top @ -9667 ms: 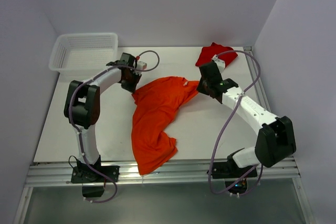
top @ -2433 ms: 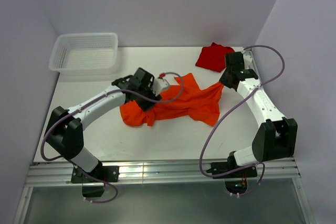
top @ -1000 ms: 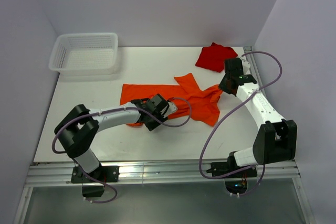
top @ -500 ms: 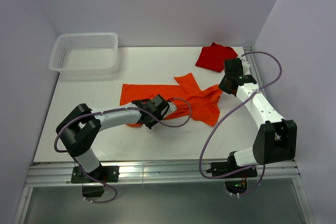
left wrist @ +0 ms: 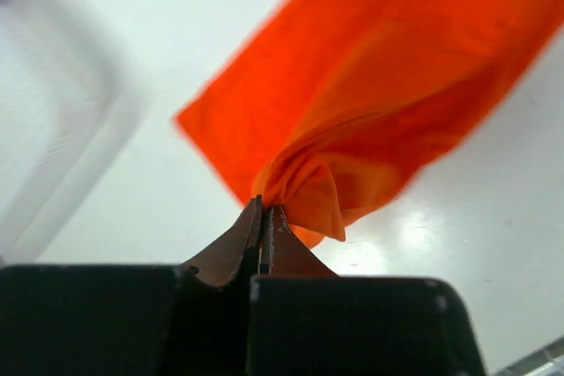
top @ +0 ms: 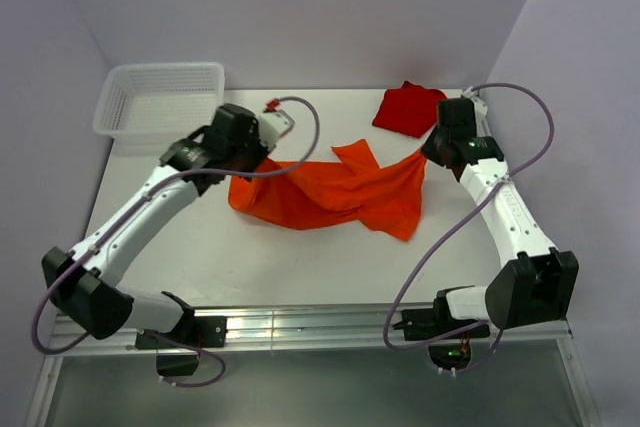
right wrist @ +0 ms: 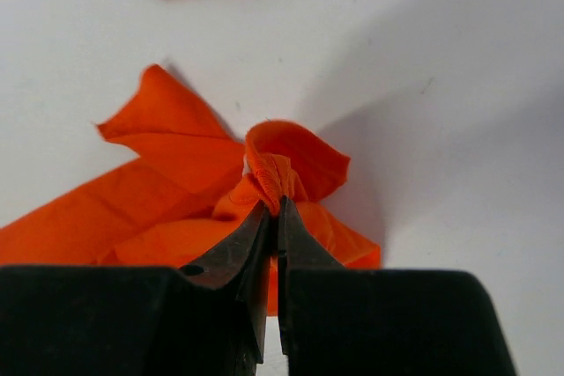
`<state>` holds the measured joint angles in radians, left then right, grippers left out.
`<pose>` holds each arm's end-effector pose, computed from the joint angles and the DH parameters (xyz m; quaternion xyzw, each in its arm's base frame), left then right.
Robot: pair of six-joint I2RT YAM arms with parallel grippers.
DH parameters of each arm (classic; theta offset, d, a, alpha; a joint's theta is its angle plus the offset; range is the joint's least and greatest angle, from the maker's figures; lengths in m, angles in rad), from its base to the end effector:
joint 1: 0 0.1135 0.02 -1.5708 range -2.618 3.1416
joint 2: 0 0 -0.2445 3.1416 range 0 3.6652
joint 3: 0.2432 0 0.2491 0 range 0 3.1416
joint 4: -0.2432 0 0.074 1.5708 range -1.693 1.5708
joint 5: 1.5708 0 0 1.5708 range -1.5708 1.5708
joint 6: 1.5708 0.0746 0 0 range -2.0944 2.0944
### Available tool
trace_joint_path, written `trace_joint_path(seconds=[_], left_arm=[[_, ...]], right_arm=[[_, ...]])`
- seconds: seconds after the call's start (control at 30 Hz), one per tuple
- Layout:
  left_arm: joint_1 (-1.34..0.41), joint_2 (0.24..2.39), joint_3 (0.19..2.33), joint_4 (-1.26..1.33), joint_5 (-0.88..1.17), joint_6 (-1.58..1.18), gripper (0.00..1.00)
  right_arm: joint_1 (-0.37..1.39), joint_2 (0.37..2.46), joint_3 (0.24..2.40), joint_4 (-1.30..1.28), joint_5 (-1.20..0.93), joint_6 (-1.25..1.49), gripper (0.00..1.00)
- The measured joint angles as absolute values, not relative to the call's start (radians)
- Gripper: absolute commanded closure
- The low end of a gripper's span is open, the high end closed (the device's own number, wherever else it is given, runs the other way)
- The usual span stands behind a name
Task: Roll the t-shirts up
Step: Flatten the tshirt
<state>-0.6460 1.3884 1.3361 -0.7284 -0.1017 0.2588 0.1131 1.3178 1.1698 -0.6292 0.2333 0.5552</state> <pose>0.2645 -0.1899 0.2969 0.3853 0.8376 -0.0279 0.3862 0.3112 0.0180 0.2711 0.2447 0.8839 0.0245 0.3978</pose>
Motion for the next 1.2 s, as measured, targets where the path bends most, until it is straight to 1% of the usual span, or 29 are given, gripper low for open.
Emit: trace_joint_path(seconds=[0.17, 0.4, 0.53, 0.63, 0.73, 0.93, 1.03, 1.2], left_arm=[[-0.478, 1.32, 1.419, -0.785, -0.092, 0.334, 1.0], [-0.229, 1.319, 1.506, -0.783, -0.088, 0.38, 1.0], [-0.145, 1.318, 1.577, -0.751, -0.091, 0.375, 1.0], [-0.124, 1.298, 1.609, -0.704, -0.093, 0.368, 1.0], [-0.119, 1.245, 1.608, -0.656, -0.094, 0.361, 1.0], [-0.119, 1.089, 1.601, -0.556, -0.107, 0.348, 1.0], [-0.119, 1.015, 1.601, -0.513, -0.112, 0.342, 1.0], [-0.119, 0.967, 1.613, -0.472, -0.113, 0.341, 1.0]], right_arm=[[0.1, 1.28, 1.294, -0.67, 0.208, 0.551, 1.0], [0.038, 1.21, 1.461, -0.707, 0.159, 0.55, 1.0], [0.019, 1.19, 1.572, -0.742, 0.12, 0.55, 1.0], [0.018, 1.178, 1.638, -0.755, 0.088, 0.55, 1.0], [0.018, 1.147, 1.656, -0.768, 0.072, 0.549, 1.0], [0.017, 1.028, 1.661, -0.792, 0.04, 0.55, 1.0], [0.017, 0.972, 1.697, -0.794, 0.023, 0.55, 1.0], [0.017, 0.921, 1.782, -0.792, 0.007, 0.552, 1.0]])
